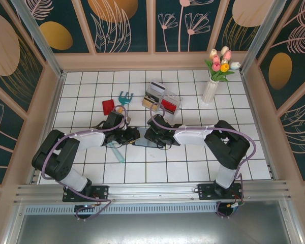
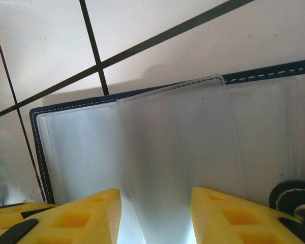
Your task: Take the credit cards out of the card holder
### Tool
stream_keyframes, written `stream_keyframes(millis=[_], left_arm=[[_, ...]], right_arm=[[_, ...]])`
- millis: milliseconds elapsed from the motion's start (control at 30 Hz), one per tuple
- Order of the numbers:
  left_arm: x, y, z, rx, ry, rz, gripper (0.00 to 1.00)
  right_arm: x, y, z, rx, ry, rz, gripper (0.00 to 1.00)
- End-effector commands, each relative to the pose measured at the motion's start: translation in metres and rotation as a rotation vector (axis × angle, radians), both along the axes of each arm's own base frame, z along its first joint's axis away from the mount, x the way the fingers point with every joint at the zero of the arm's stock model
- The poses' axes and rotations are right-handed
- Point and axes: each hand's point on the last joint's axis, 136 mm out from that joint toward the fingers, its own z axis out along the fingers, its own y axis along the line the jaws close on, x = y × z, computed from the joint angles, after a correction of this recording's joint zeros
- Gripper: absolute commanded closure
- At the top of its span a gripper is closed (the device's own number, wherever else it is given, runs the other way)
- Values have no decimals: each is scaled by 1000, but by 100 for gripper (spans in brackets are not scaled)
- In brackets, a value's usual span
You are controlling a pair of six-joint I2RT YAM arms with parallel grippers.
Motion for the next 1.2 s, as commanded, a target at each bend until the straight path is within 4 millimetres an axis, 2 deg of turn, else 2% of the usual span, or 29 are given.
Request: stream_keyframes(millis=[0, 233, 400, 600, 733, 900, 1033, 1167], left_arm=[[-3, -14, 9, -88, 1, -40, 73], [-3, -17, 14, -107, -7, -48, 73], [-3, -10, 2, -56, 4, -32, 73], [-5, -19, 8, -118, 8, -61, 73], [-6, -23, 8, -128, 10, -79, 72], [-8, -30, 9, -131, 10, -99, 67], [-8, -36, 8, -124, -1, -111, 62], [-7, -40, 8, -130, -2, -122, 59]], right_arm=[[-6, -15, -20, -48, 48, -21, 58], [-9, -12, -18, -17, 61, -11, 57], [-8, -16, -16, -18, 56, -25, 58], [-8, -19, -15, -4, 56, -39, 59], [-5, -16, 2, 49, 17, -38, 59], [2, -14, 39, 132, -75, -41, 58], [5, -20, 64, 185, -149, -61, 57], [4, -30, 76, 236, -179, -85, 57]])
